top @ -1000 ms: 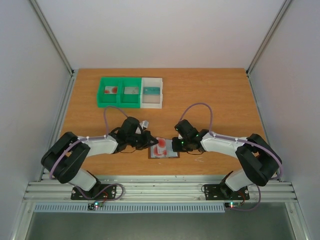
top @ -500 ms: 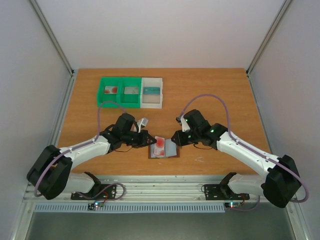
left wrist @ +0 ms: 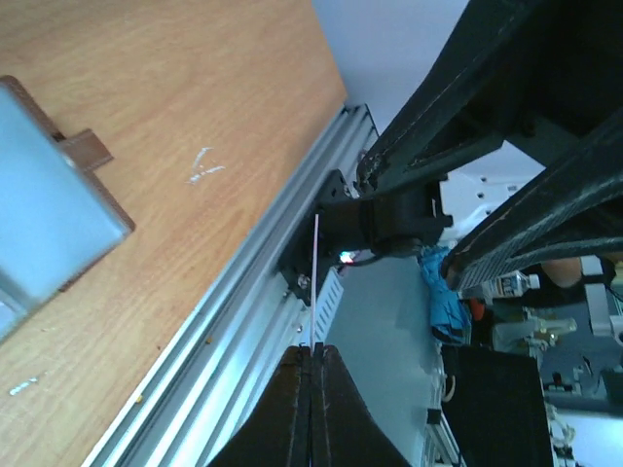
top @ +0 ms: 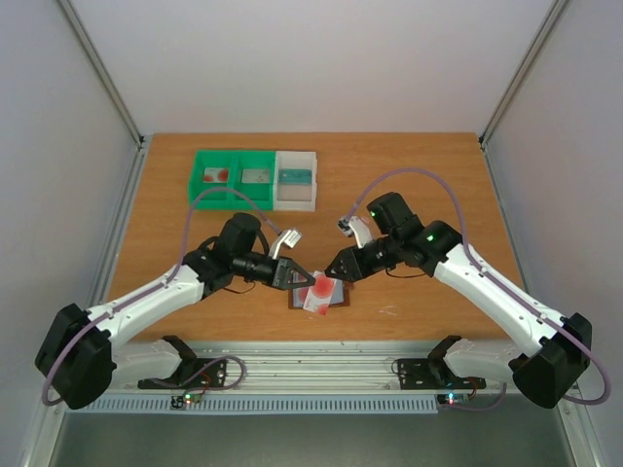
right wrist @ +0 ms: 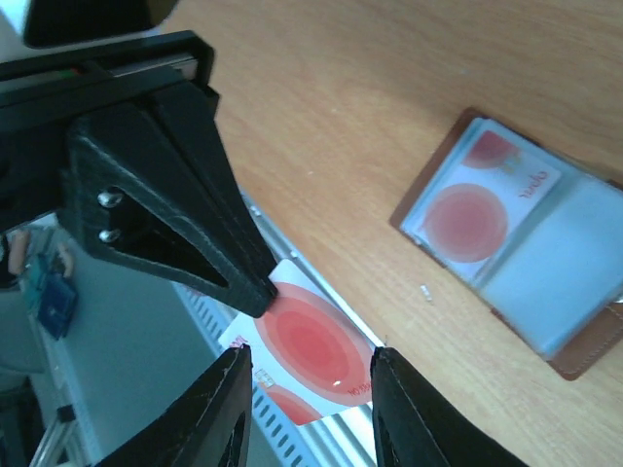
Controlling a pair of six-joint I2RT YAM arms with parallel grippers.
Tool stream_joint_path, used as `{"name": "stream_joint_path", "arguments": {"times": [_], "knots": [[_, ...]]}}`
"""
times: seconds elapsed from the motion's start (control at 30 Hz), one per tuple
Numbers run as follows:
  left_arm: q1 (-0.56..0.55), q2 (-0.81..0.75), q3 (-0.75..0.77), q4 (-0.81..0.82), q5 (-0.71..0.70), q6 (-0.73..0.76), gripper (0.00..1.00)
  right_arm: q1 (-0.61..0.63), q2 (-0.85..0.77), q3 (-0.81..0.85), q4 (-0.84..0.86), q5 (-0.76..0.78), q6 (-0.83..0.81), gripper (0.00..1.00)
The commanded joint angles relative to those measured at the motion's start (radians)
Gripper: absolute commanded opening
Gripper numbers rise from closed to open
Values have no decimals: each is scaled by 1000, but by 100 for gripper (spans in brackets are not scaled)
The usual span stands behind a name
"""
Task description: Take the credit cards out of the card holder
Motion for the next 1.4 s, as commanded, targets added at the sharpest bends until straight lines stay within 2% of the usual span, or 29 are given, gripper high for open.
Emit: {"name": "stream_joint_path", "arguments": {"times": [0.0,0.23,0.57,0.73,0.93,1.2,1.27,1.37], "knots": [[-8,-34,14,-21,96,57,0,-5,-13,50,-87,-104,-44,35],[-10,-59,-4,2,186,74,0,-5,-5,81,-163,-139,-86,40],[-19,-64,15,-21,213,94,0,-4,16,88,-178,-203,-112,45],[-23,-70,5,21,234,81,0,-3,34,80,-172,-248,-121,45],[-23,-95,-14,104,270,20,0,2,10,60,-153,-334,-118,30],[-23,-101,-17,136,283,-5,0,8,21,63,-156,-397,-126,27],[-22,-102,-18,136,282,-7,0,9,17,64,-154,-397,-126,20],[-22,-107,-19,133,278,-5,0,8,7,58,-145,-394,-122,5]]}}
